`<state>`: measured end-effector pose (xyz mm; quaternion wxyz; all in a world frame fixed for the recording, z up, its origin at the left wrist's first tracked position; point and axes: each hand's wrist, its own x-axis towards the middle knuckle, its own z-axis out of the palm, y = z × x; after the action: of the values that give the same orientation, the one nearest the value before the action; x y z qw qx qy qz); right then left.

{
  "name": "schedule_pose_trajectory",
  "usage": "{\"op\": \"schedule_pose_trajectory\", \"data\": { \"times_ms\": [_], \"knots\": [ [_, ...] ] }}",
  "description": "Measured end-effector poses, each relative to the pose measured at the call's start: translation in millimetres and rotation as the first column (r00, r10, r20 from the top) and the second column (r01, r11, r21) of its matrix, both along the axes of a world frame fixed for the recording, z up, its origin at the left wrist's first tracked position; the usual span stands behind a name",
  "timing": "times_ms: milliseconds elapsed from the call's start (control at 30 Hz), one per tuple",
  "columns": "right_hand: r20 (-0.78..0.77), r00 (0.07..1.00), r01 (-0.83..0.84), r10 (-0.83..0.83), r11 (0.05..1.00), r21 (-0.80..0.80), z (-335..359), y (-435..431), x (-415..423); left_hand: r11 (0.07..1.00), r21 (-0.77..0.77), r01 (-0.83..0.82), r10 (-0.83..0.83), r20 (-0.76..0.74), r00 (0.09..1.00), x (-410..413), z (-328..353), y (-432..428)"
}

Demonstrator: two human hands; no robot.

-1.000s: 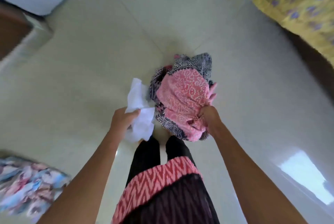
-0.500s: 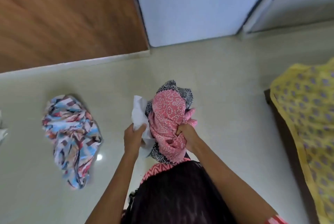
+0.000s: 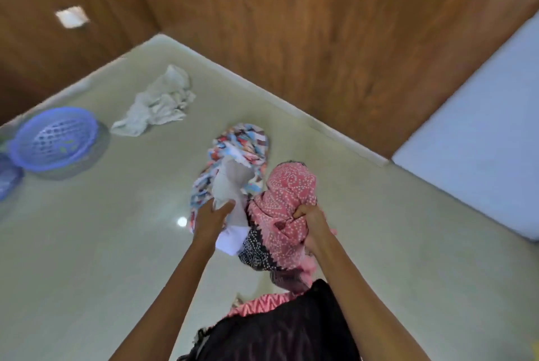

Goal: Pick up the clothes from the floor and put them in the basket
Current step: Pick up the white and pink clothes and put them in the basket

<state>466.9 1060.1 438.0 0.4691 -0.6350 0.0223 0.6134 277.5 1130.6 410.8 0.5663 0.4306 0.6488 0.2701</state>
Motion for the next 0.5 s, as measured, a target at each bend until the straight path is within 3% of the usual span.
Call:
{"op": "schedule_pose_trajectory", "data": {
  "times_ms": [300, 500],
  "knots": [
    [-0.008, 0.947, -0.319, 0.322, 0.941, 0.109, 30, 131, -168, 0.878, 0.09, -0.471, 0.457, 0.14, 0.878, -186, 38, 28],
    [-0.001, 0.885, -0.459, 0.466, 0.872, 0.171, 37, 231, -280, 0.772, 0.178, -0.611, 0.59, 0.159, 0.792, -301, 59, 96]
  ]
}}
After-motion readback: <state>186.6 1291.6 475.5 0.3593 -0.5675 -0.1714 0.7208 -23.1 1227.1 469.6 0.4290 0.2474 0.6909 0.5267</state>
